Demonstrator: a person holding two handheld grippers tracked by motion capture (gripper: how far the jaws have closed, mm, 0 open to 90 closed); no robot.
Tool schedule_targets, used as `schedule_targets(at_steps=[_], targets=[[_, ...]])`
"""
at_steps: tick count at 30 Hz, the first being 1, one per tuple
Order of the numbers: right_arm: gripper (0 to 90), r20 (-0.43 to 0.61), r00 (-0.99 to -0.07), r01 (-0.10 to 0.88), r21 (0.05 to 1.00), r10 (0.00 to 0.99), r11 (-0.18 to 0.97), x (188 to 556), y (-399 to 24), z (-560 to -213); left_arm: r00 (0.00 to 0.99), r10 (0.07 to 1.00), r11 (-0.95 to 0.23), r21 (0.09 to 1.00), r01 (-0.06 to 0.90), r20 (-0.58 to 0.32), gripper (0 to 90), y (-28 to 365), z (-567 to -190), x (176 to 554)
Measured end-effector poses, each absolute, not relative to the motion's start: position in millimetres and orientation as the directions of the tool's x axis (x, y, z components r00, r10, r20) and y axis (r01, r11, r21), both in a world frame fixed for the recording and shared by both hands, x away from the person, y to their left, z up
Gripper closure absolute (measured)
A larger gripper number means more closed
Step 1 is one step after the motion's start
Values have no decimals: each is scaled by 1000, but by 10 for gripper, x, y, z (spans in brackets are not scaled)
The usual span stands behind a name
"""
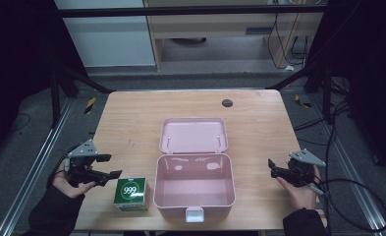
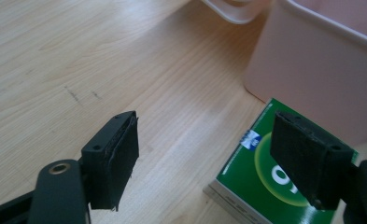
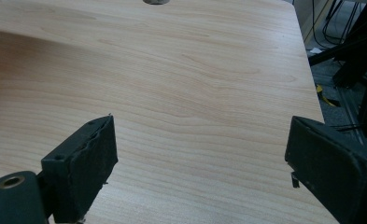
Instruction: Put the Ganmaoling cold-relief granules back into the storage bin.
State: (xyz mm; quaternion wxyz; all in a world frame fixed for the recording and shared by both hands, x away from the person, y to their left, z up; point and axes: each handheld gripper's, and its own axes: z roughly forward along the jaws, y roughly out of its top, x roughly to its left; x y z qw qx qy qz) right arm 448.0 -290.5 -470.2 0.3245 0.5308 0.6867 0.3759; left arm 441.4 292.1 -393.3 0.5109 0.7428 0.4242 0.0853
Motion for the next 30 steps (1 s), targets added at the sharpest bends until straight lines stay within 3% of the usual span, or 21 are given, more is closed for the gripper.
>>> schedule_targets(at_steps=[18, 30], targets=[[63, -62, -276, 494, 847, 959, 197, 4498, -2905, -4760, 681, 647, -208, 779, 591, -344, 190, 2605, -3950, 4169], [41, -74, -285, 505, 836, 956, 215, 4512, -2904, -4792, 702, 620, -237, 769, 593, -351, 121, 2434, -4027, 4085]])
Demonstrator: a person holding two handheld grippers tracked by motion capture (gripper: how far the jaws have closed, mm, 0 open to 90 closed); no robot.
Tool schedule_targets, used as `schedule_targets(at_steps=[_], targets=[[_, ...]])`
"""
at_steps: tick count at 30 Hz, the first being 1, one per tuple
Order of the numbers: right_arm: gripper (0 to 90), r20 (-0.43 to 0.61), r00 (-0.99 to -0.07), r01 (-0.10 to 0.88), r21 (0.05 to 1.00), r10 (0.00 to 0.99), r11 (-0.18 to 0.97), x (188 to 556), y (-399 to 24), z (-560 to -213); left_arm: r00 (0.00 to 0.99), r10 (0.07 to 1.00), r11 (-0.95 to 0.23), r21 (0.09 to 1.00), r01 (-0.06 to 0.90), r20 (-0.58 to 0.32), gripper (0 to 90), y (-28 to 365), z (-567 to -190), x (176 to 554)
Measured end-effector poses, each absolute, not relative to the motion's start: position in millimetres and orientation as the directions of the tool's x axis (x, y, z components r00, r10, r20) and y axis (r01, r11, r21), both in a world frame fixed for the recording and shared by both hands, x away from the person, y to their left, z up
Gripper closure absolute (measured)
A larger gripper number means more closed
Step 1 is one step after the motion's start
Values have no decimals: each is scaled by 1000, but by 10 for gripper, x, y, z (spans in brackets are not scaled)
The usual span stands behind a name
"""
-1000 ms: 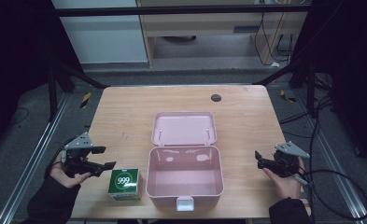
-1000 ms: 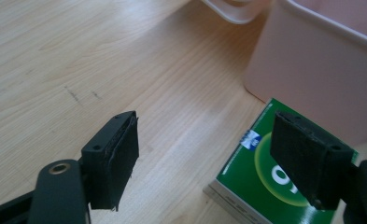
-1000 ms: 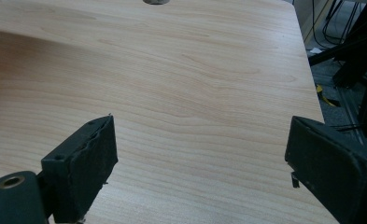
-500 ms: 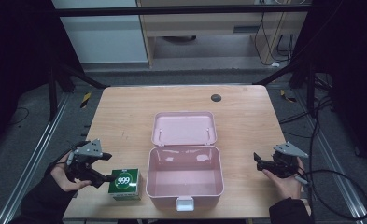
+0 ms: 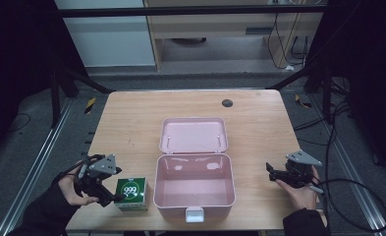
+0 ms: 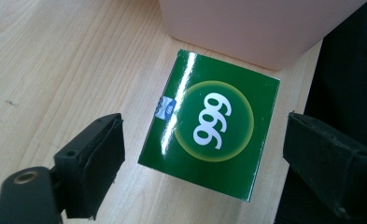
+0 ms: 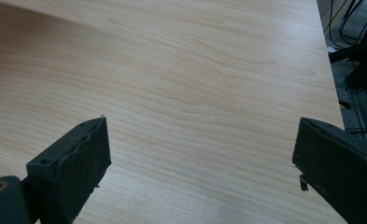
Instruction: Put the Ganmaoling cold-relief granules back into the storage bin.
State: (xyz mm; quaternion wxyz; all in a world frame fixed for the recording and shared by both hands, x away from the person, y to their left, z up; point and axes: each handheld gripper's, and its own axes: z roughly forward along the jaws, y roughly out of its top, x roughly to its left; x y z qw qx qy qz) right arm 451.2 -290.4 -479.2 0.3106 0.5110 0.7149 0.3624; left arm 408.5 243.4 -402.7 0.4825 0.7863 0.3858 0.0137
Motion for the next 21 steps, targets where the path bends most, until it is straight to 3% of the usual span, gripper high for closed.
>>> schedule_targets(at_steps=[21], targets=[[32, -83, -288, 523, 821, 954, 229, 4516, -2908, -4822, 711, 604, -234, 773, 590, -360, 106, 2110, -4246, 4009]])
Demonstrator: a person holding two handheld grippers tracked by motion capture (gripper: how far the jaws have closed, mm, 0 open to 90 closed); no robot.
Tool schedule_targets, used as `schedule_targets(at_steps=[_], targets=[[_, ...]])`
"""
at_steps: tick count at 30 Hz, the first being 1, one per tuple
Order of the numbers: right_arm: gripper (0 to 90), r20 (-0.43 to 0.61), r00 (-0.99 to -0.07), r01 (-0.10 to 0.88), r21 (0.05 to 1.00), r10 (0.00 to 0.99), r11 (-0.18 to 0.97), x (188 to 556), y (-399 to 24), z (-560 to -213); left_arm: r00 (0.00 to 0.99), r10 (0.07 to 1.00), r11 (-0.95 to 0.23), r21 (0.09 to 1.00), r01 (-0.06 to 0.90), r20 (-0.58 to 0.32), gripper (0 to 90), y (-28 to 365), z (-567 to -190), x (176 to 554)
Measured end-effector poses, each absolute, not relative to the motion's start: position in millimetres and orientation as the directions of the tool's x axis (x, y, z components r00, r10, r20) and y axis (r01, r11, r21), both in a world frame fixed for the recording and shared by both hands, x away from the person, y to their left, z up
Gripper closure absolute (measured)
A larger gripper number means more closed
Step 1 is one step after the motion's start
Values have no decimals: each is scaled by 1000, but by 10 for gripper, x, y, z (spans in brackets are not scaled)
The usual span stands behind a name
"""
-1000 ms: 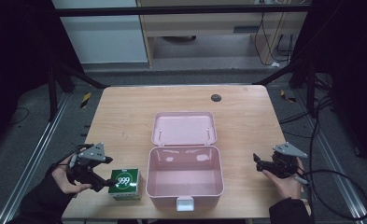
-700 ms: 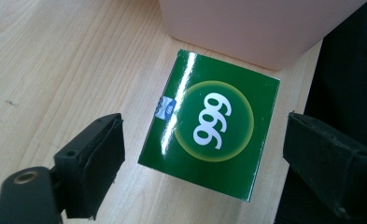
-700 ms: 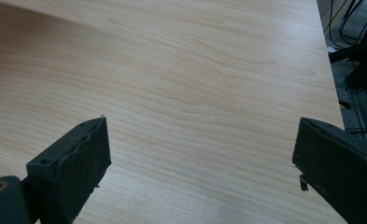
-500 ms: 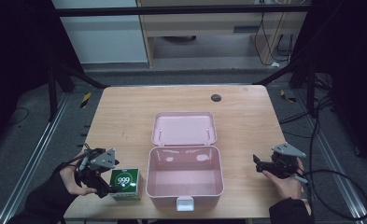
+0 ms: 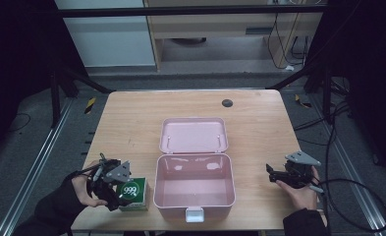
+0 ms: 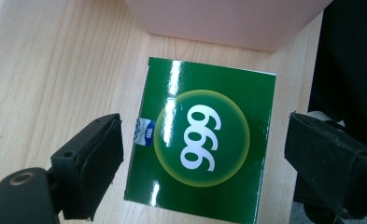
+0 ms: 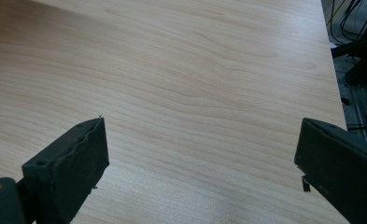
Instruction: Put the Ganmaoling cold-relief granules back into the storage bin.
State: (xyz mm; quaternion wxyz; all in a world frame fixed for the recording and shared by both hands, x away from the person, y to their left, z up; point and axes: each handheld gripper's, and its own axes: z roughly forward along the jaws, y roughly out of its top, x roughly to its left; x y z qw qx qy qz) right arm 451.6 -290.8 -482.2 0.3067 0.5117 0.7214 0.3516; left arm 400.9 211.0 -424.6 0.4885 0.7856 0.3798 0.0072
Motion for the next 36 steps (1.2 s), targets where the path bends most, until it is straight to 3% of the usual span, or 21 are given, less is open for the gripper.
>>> schedule_targets(at_steps=[21, 36], targets=[[26, -93, -304, 546, 799, 948, 253, 4530, -2895, -4860, 677, 615, -197, 754, 627, -403, 37, 1968, -4484, 4035], [26, -101, -316, 554, 787, 943, 270, 4537, -2880, -4883, 634, 624, -162, 718, 677, -456, 60, 1928, -4735, 4046]])
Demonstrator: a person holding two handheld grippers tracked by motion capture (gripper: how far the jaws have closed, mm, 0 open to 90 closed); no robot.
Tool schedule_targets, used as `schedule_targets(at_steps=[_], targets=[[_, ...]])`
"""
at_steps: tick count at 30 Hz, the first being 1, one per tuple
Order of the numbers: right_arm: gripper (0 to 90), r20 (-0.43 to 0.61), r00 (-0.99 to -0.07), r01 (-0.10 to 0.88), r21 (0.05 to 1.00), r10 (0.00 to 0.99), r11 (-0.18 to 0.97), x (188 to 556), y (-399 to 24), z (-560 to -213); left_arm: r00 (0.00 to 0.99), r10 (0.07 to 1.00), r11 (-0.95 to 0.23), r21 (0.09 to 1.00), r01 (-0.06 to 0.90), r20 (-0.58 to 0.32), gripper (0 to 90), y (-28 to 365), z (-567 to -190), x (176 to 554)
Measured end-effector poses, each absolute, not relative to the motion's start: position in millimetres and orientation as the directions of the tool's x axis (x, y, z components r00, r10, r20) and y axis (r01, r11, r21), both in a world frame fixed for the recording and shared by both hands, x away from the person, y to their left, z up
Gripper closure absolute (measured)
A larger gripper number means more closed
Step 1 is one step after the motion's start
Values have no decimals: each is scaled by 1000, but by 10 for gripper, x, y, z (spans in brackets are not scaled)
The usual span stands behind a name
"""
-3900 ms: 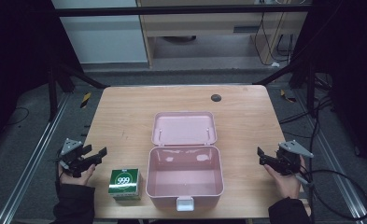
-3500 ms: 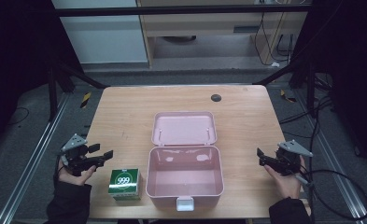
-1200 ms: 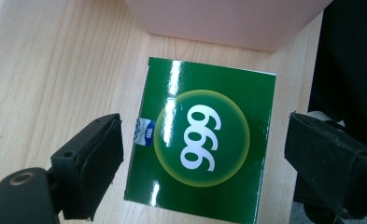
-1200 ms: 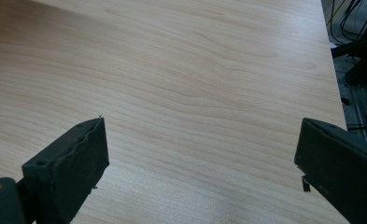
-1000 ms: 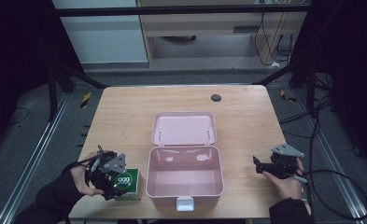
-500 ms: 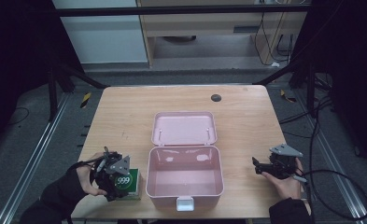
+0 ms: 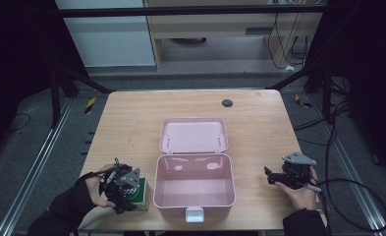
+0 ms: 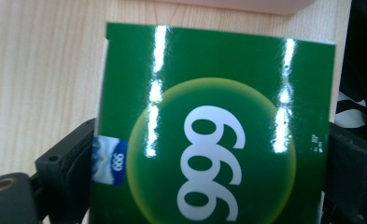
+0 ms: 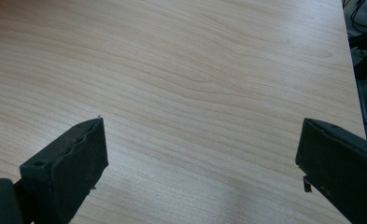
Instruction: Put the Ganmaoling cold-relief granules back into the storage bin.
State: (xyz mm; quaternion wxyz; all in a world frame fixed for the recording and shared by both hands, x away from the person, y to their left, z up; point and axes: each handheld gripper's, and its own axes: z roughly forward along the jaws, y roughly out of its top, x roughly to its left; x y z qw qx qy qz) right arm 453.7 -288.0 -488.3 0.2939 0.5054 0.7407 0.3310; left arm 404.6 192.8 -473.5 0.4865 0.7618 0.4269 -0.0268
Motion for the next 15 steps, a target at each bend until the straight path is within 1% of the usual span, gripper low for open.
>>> schedule_targets(at_steps=[7, 15], targets=[[26, -95, -321, 559, 784, 942, 270, 4538, -2868, -4891, 632, 632, -178, 709, 682, -448, 86, 1927, -4823, 4068], [28, -98, -321, 558, 785, 942, 271, 4538, -2873, -4890, 623, 633, -177, 697, 695, -460, 131, 1932, -4787, 4066]])
